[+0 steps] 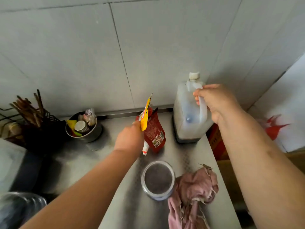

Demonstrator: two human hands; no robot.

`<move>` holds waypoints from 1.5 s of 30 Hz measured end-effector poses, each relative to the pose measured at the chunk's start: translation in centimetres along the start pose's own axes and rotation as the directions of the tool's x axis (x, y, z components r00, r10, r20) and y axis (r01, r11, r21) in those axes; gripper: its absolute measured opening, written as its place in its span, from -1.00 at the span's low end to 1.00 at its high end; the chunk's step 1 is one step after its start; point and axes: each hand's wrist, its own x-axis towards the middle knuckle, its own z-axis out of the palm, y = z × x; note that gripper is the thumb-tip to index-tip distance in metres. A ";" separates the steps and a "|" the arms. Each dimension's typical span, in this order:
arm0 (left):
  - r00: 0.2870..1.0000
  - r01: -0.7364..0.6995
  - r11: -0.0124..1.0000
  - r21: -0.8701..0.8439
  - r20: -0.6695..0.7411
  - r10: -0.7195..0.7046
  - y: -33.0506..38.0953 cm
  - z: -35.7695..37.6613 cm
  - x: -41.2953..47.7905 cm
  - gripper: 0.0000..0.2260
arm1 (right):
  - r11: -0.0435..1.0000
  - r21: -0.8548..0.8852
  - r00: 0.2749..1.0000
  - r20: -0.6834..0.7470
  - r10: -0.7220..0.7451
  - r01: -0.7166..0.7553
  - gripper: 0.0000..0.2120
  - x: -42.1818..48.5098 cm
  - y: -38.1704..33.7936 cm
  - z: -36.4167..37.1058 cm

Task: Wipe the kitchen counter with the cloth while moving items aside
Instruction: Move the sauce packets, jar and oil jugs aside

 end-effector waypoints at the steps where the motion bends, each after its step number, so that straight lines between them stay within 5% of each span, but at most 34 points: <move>1: 1.000 0.000 1.000 0.008 0.007 -0.001 0.4 0.3 0.4 -0.84 | 1.000 0.003 1.000 -0.001 -0.003 0.003 -0.79 0.3 0.0 0.0; 10: 0.995 0.073 0.997 0.000 0.073 -0.073 3.7 2.6 3.0 -0.84 | 0.991 -0.093 0.995 -0.008 -0.097 0.095 -0.91 1.2 1.3 -0.6; 13: 0.990 0.078 0.997 -0.012 0.120 -0.076 4.7 3.2 3.0 -0.77 | 0.969 -0.203 0.989 -0.006 -0.148 0.144 -0.70 1.0 2.0 -0.9; 17: 0.989 0.001 0.996 -0.089 0.147 0.012 5.5 3.3 2.5 -0.86 | 0.924 -0.311 0.971 -0.017 -0.239 0.222 -0.68 0.1 2.4 -1.2; 28: 0.954 -0.104 0.975 -0.197 0.257 0.154 4.6 2.1 1.1 -0.55 | 0.728 -0.420 0.775 -0.087 -0.627 0.542 -0.75 -5.2 2.9 -0.2; 39: 0.943 -0.064 0.980 -0.187 0.309 0.121 2.7 0.7 0.0 -0.40 | 0.649 -0.380 0.706 0.016 -0.708 0.659 -0.82 -8.2 3.6 1.5; 45: 0.963 -0.033 0.981 -0.194 0.257 0.083 1.1 -0.6 -1.1 -0.58 | 0.655 -0.394 0.727 0.052 -0.685 0.645 -0.86 -10.1 5.9 1.6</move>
